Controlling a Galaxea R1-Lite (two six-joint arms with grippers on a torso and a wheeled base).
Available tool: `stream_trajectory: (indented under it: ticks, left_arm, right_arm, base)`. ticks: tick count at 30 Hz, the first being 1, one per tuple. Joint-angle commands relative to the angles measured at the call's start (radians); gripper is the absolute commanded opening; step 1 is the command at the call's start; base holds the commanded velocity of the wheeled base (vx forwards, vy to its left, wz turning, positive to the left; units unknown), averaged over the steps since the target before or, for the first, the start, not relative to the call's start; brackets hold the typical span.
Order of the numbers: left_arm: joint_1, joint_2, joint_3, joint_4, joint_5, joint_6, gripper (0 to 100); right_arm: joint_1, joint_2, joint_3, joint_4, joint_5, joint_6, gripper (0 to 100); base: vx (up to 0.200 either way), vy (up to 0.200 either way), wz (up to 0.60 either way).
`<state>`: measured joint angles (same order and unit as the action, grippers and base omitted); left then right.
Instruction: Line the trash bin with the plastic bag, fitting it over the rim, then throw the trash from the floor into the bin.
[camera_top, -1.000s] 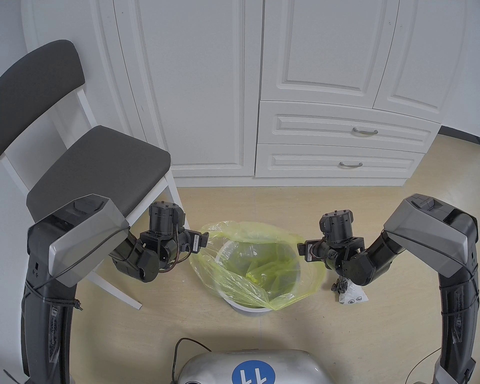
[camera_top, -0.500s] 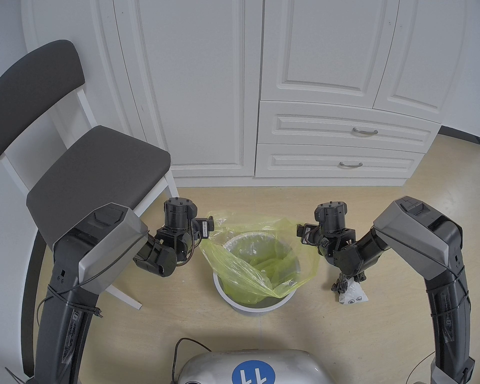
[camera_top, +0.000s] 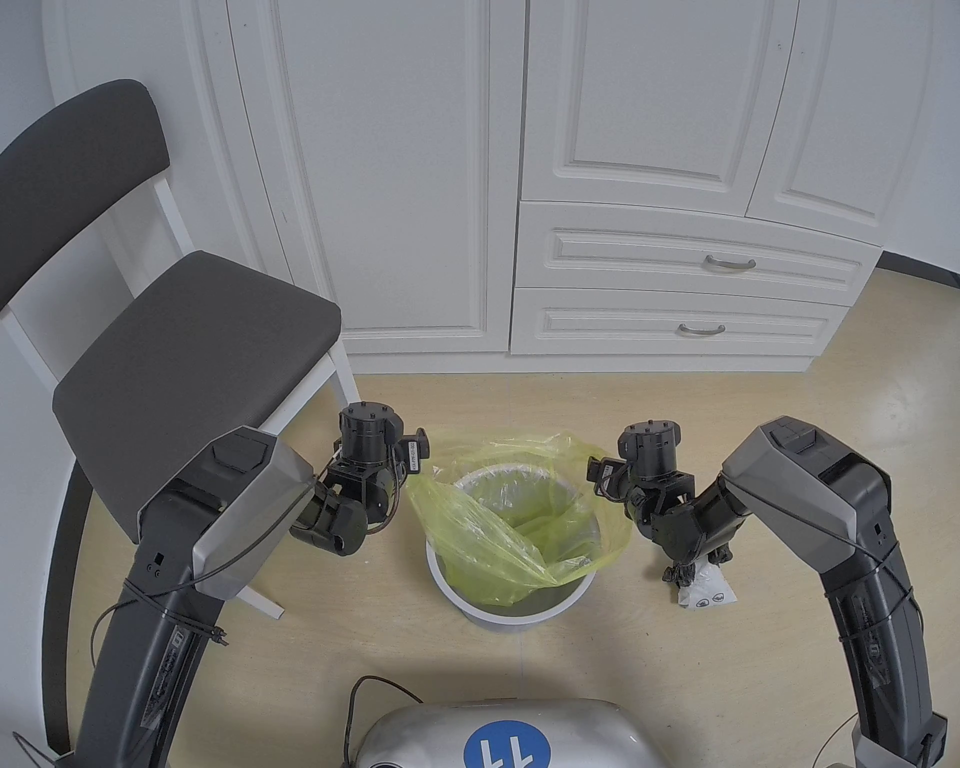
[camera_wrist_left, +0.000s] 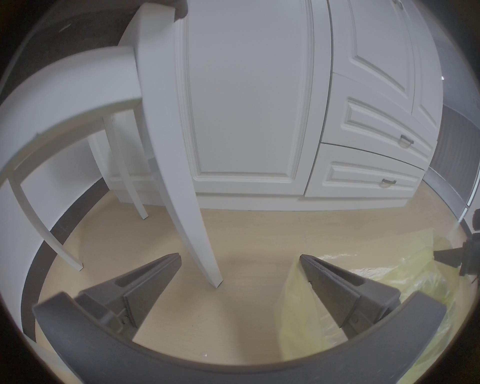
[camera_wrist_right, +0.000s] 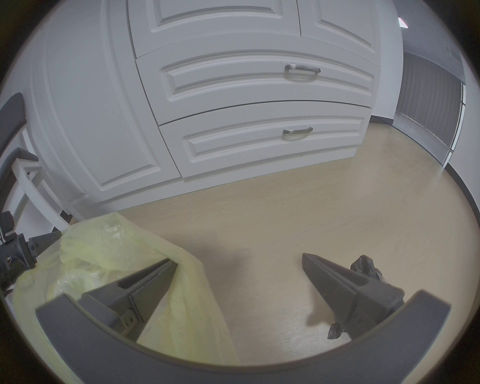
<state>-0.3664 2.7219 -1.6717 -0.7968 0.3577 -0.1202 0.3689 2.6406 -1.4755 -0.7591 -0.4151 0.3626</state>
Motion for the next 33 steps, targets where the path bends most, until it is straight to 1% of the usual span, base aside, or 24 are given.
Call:
stream_trajectory:
  ticks: [1,7,12,19,21,24,30,32,33]
  left_arm:
    - [0.003,0.048,-0.023,0.004,0.003,0.002,100]
    - [0.006,0.047,-0.014,0.018,0.003,0.007,100]
    - [0.020,0.019,0.041,0.054,0.009,0.051,100]
    - [0.021,0.015,0.055,0.057,0.014,0.059,100]
    - [0.024,-0.002,0.084,0.057,0.015,0.063,100]
    - [0.026,-0.028,0.106,0.056,0.014,0.067,100]
    - [0.018,-0.128,0.185,0.048,0.006,0.068,100]
    - [0.017,-0.142,0.196,0.045,0.006,0.068,100]
    - [0.014,-0.157,0.210,0.041,0.006,0.068,100]
  right_arm:
    - [-0.007,0.051,-0.020,0.000,-0.001,-0.001,100]
    - [-0.005,0.064,-0.022,0.009,-0.001,-0.004,100]
    - [-0.005,0.064,-0.014,0.012,-0.002,-0.011,100]
    - [-0.007,0.068,-0.011,0.012,-0.002,-0.014,100]
    - [-0.007,0.055,-0.008,0.012,-0.002,-0.011,100]
    - [-0.005,0.016,0.009,0.012,-0.002,-0.005,100]
    - [0.004,-0.119,0.116,0.014,0.001,-0.019,100]
    - [0.004,-0.143,0.144,0.015,0.001,-0.031,100]
    - [0.001,-0.174,0.187,0.015,0.001,-0.079,100]
  base:
    - [0.000,0.000,0.00]
    - [0.000,0.000,0.00]
    - [0.000,0.000,0.00]
    - [0.000,0.000,0.00]
    - [0.000,0.000,0.00]
    - [0.000,0.000,0.00]
    - [0.000,0.000,0.00]
    - [0.000,0.000,0.00]
    - [0.000,0.000,0.00]
